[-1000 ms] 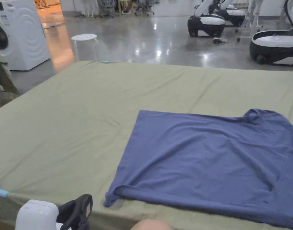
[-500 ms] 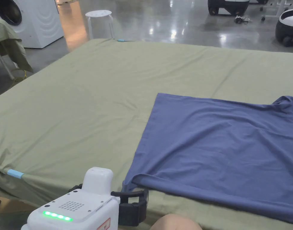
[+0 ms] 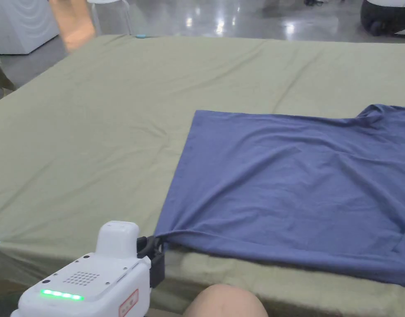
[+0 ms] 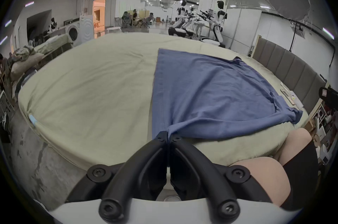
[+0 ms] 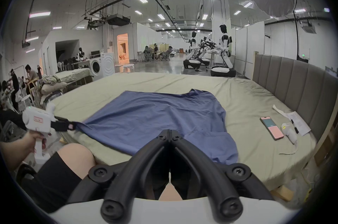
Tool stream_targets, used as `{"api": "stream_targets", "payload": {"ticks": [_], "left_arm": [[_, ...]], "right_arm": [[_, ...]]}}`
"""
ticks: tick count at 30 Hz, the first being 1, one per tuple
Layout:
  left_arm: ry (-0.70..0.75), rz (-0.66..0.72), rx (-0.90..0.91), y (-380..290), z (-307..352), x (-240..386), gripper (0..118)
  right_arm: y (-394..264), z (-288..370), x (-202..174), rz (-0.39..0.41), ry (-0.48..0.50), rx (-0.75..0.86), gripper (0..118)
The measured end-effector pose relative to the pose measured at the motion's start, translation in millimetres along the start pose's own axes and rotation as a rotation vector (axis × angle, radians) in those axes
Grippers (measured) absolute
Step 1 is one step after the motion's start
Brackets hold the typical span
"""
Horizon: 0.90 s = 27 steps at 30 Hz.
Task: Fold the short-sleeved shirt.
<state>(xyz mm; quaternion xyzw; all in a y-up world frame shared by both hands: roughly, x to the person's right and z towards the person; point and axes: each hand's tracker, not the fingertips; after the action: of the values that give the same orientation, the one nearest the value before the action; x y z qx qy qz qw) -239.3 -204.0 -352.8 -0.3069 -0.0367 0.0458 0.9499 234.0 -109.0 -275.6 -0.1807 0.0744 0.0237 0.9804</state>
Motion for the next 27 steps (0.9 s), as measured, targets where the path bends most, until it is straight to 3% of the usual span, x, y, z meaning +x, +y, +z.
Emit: {"api": "stream_targets", "payload": {"ticks": [4,5,6,7,8,10,15,16,17,18,19,20,21,25,27], "left_arm": [[-0.006,0.006,0.026,10,8,0,0],[-0.012,0.012,0.029,13,8,1,0],[-0.013,0.017,0.037,15,8,1,0],[-0.012,0.018,0.039,18,8,2,0],[-0.012,0.014,0.041,19,7,2,0],[-0.009,0.010,0.049,22,6,4,0],[-0.009,0.009,0.052,27,4,12,0],[-0.010,0.015,0.053,27,6,17,0],[-0.012,0.026,0.052,26,6,18,0],[-0.010,0.031,0.049,26,6,19,0],[-0.008,0.031,0.044,25,5,20,0],[-0.004,0.029,0.036,25,6,20,0],[0.004,0.029,0.033,24,7,21,0],[-0.005,0.029,0.023,30,13,18,0],[-0.008,0.017,0.033,41,17,17,0]], "right_arm": [[-6,-4,29,0.030,-0.046,-0.134,5],[-8,-10,39,0.043,-0.065,-0.206,22],[-12,-15,49,0.055,-0.091,-0.262,50],[-16,-19,59,0.059,-0.100,-0.266,99],[-20,-25,71,0.054,-0.092,-0.298,115],[-25,-35,89,0.040,-0.097,-0.315,117],[-52,-74,122,-0.015,-0.153,-0.418,112],[-57,-80,125,-0.032,-0.173,-0.444,110],[-61,-85,128,-0.043,-0.172,-0.454,99],[-65,-87,128,-0.050,-0.168,-0.441,67],[-68,-87,130,-0.074,-0.149,-0.436,7],[-69,-86,129,-0.127,-0.106,-0.420,5],[-67,-83,126,-0.139,-0.127,-0.405,5],[-55,-74,113,-0.045,-0.140,-0.381,5],[-41,-65,113,-0.040,-0.122,-0.358,5]]}}
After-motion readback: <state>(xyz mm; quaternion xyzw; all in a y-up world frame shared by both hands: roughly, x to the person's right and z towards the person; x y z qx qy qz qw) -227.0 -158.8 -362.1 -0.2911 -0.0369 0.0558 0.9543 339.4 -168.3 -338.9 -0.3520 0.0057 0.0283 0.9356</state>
